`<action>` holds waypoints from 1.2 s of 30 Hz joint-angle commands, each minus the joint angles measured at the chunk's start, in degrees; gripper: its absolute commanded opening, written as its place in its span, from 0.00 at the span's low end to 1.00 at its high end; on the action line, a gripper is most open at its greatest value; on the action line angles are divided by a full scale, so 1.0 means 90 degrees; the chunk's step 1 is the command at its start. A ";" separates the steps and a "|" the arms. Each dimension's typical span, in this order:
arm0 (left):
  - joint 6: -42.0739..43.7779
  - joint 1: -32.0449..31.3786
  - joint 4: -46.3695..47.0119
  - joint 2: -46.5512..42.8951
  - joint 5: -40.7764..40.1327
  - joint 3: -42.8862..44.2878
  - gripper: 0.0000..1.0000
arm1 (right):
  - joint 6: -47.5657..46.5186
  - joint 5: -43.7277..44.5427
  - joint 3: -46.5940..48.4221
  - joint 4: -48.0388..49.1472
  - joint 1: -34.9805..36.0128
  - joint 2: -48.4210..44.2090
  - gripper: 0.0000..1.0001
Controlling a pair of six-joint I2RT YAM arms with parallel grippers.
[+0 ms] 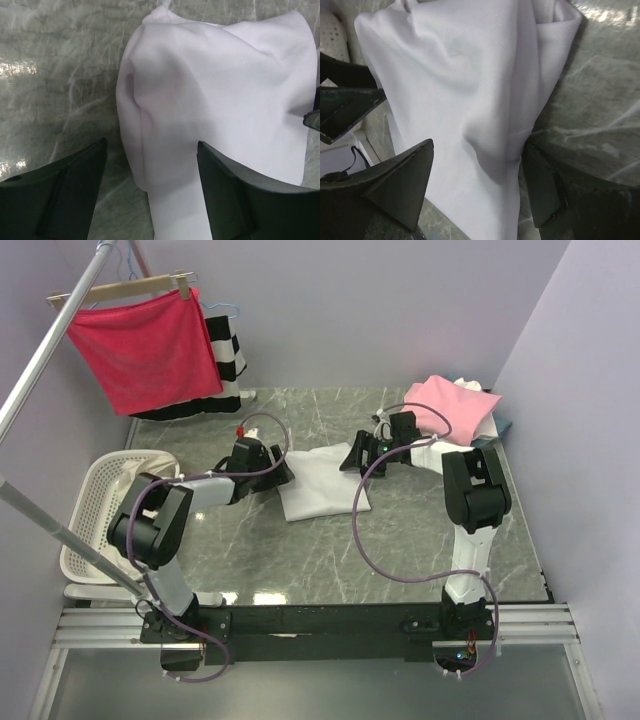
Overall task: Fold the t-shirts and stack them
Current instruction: Put the neatly folded tshirt into the corner of the board with the right arm
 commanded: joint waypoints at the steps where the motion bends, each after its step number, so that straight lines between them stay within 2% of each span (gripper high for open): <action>1: -0.0146 -0.0029 0.0260 0.0422 0.0096 -0.0026 0.78 | -0.0286 0.0124 -0.0305 -0.0896 0.0262 0.0352 0.78; 8: 0.0029 -0.0029 0.0339 0.1048 0.0516 0.0619 0.75 | -0.0111 0.0125 -0.0384 -0.0673 0.0692 0.0519 0.76; 10: 0.0049 -0.0029 0.0290 0.1117 0.0536 0.0765 0.73 | 0.0035 0.0134 -0.0490 -0.0507 0.0750 0.0539 0.69; 12: 0.0078 -0.0029 0.0241 0.1117 0.0507 0.0805 0.72 | 0.0260 0.0056 -0.0637 -0.0135 0.0760 0.0519 0.53; 13: 0.0088 -0.0029 0.0231 0.1079 0.0488 0.0795 0.72 | 0.0319 0.0075 -0.0667 -0.0047 0.0751 0.0490 0.33; 16: 0.0137 -0.0029 0.0144 0.1000 0.0439 0.0708 0.72 | 0.0621 0.0027 -0.0735 0.0343 0.0741 0.0431 0.00; 21: 0.0196 -0.0029 0.0026 0.0776 0.0322 0.0473 0.72 | 0.0778 0.0260 -0.0697 0.0715 0.0702 0.0013 0.00; 26: 0.0264 -0.0029 -0.0130 0.0532 0.0117 0.0268 0.73 | 0.0506 0.0952 -0.0131 0.0317 0.0497 -0.0486 0.00; 31: 0.0381 -0.0029 -0.0237 0.0268 0.0116 0.0268 0.74 | 0.0174 0.1257 0.1245 -0.0590 0.0243 -0.0380 0.00; 36: 0.0556 -0.0029 -0.0384 0.0160 0.0233 0.0579 0.75 | -0.0178 0.1451 0.3139 -0.1500 -0.0107 0.0205 0.00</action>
